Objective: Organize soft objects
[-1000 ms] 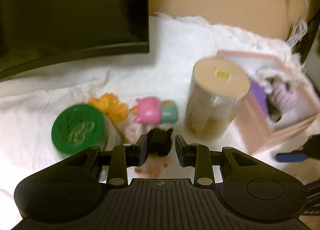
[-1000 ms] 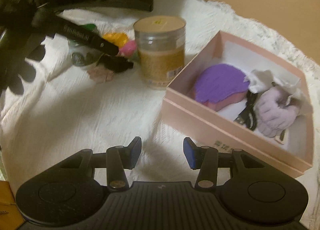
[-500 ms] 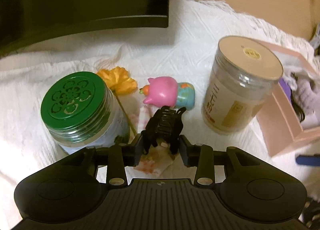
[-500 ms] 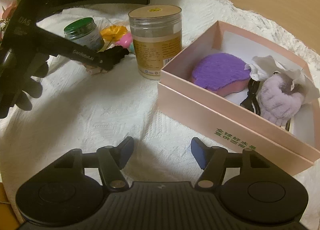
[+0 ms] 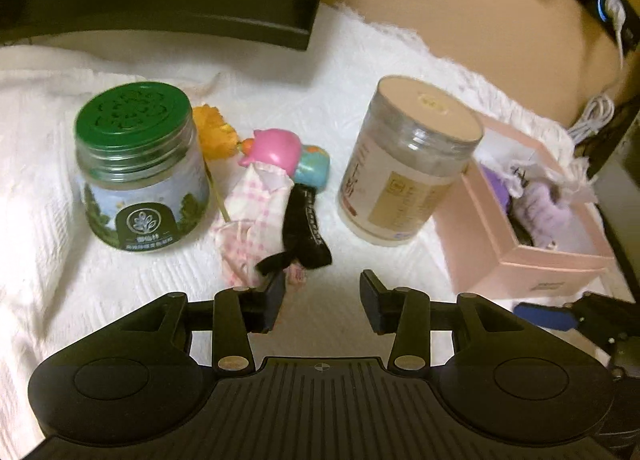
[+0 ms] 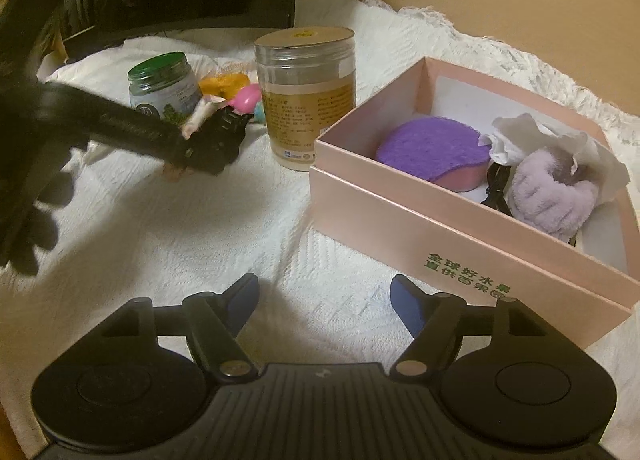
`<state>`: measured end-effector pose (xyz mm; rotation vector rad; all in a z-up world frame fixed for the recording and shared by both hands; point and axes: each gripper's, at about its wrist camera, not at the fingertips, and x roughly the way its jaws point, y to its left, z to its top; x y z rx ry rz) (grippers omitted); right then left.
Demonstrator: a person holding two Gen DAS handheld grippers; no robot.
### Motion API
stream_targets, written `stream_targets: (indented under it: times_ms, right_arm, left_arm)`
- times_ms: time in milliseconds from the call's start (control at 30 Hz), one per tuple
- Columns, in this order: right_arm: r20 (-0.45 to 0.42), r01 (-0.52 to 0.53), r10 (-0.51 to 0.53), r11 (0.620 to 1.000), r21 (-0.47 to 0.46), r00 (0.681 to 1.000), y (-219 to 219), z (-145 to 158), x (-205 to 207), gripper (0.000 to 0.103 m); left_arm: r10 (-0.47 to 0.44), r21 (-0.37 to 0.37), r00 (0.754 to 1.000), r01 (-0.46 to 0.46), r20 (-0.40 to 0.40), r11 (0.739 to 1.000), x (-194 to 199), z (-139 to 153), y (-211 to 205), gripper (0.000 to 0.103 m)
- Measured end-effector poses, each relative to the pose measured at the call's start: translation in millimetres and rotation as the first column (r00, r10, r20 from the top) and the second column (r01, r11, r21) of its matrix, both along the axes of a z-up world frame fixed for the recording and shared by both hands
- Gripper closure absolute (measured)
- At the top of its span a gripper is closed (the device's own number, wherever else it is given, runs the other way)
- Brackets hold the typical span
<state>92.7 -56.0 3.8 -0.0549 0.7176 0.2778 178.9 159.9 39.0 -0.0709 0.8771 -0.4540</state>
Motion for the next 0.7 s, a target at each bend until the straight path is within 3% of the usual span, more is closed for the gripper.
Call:
stream_targets:
  times_ms: [167, 267, 400, 433, 600, 667, 700]
  right_arm:
    - [0.015, 0.013, -0.013, 1.000, 0.008, 1.000, -1.0, -1.8, -2.3, 0.025]
    - [0.018, 0.019, -0.019, 1.000, 0.009, 1.000, -0.7, -1.9, -3.3, 0.025]
    - [0.024, 0.028, -0.028, 1.000, 0.012, 0.999, -0.2, -2.9, -5.2, 0.024]
    - [0.027, 0.034, -0.034, 0.999, 0.012, 0.999, -0.2, -3.3, -6.3, 0.023]
    - [0.034, 0.044, -0.044, 0.999, 0.012, 0.998, -1.0, -4.8, -9.9, 0.021]
    - [0.037, 0.038, -0.039, 0.999, 0.012, 0.999, -1.7, -5.3, -10.3, 0.021]
    - [0.041, 0.035, -0.035, 0.999, 0.011, 0.999, -1.9, -5.5, -10.7, 0.021]
  left_arm:
    - [0.036, 0.015, 0.992, -0.038, 0.122, 0.999, -9.8, 20.5, -2.2, 0.060]
    - [0.036, 0.085, 0.987, -0.049, 0.155, 0.995, -0.4, 25.3, -10.9, 0.060]
    - [0.096, 0.139, 0.990, -0.109, 0.099, 0.984, 23.3, 12.1, -14.2, 0.060]
    - [0.105, 0.145, 0.992, -0.116, 0.076, 0.983, 29.5, 6.9, -15.1, 0.055]
    - [0.106, 0.166, 0.994, -0.111, 0.040, 0.980, 46.3, -5.3, -24.6, 0.052]
    - [0.092, 0.163, 0.995, -0.098, 0.042, 0.982, 46.8, -5.8, -26.6, 0.059]
    - [0.080, 0.151, 0.996, -0.085, 0.037, 0.985, 44.6, -6.5, -26.6, 0.072]
